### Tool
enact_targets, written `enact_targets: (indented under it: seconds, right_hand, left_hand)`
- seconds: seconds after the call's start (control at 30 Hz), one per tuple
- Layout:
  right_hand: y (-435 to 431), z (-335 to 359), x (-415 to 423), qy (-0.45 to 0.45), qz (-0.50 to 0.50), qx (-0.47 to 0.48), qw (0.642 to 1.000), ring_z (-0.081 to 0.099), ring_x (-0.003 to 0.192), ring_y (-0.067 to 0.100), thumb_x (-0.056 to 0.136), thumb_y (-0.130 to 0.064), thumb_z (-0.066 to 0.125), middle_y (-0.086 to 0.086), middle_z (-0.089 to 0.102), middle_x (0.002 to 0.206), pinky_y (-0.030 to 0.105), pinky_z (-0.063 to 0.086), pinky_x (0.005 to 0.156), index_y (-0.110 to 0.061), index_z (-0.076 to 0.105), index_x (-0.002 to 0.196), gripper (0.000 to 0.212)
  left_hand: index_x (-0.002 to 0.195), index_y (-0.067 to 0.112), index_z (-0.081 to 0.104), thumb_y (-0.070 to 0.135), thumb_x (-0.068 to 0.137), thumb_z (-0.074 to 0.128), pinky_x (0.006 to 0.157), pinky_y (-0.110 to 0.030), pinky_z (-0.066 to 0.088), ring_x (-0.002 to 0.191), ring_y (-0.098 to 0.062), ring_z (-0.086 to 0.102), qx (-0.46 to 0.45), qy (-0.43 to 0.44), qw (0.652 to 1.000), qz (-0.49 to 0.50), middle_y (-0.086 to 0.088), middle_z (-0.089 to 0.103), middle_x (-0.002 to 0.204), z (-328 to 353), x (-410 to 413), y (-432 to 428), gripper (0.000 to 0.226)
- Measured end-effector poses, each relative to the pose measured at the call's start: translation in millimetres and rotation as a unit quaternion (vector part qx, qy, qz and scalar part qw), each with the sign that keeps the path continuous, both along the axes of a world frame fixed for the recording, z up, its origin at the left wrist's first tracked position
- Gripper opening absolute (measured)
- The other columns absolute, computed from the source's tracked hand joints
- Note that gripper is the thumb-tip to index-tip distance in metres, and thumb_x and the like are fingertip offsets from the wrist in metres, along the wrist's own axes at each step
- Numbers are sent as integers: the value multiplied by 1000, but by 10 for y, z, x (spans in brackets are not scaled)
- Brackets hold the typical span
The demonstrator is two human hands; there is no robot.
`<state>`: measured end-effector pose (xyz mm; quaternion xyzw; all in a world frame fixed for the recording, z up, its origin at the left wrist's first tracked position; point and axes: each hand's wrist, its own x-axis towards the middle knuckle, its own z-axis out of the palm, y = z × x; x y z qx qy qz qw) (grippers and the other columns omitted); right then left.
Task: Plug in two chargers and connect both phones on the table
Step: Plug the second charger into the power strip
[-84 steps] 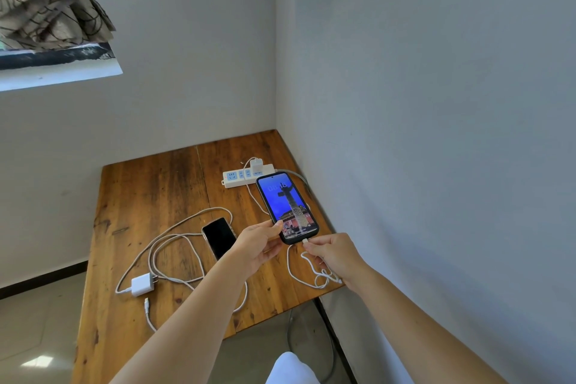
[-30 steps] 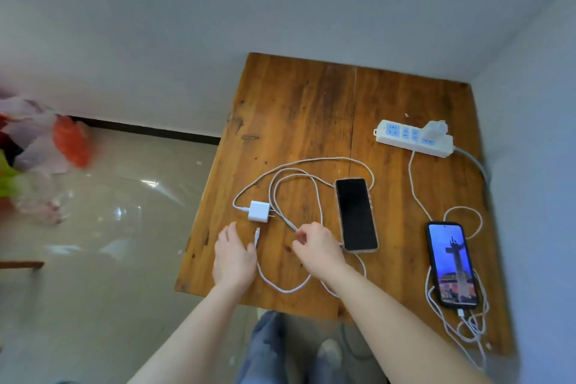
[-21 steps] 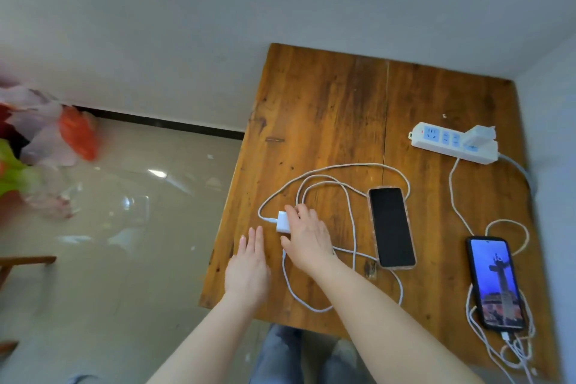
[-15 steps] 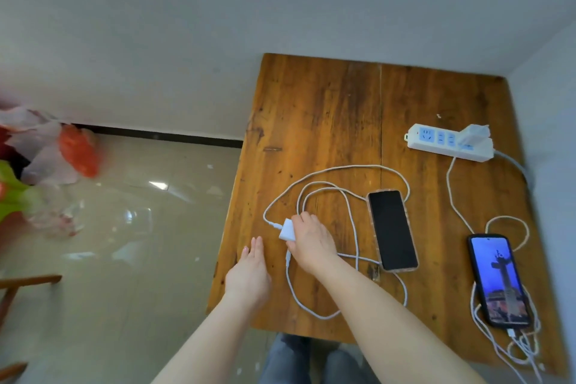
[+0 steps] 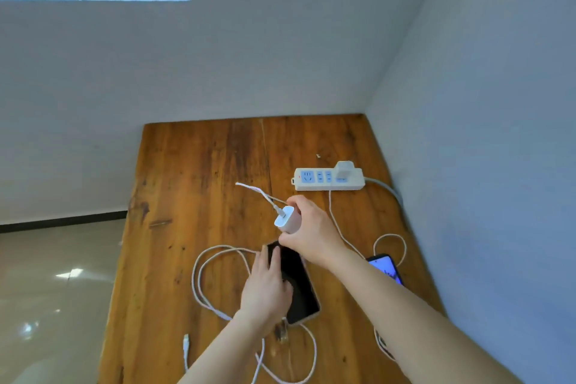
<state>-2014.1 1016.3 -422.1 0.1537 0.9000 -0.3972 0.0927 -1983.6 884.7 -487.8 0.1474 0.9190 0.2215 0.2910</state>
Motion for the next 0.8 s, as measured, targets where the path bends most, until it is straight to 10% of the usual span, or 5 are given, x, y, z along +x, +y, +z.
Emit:
enact_targets:
  seconds: [0.53,0.8]
  right_hand:
    - [1352,-212,-1494,-9,26,-30,999,58,86,15,73,-26,78,-5,55,94,20,43,60,-19,55,104,39]
    - [1433,-411,-1734,-65,20,-9,998,55,58,9,85,-39,66,-2,57,69,19,38,49,-16,52,72,30]
  left_hand:
    - [149,20,-20,35,99,29,117,-34,-1,144,-17,-21,-78,122,989,-32,1,-24,158,-407,-1008,1289,71]
    - [152,15,21,21,95,44,116,-31,18,147,-19,17,-89,166,980,-69,-3,21,160,-383,-1267,1333,61]
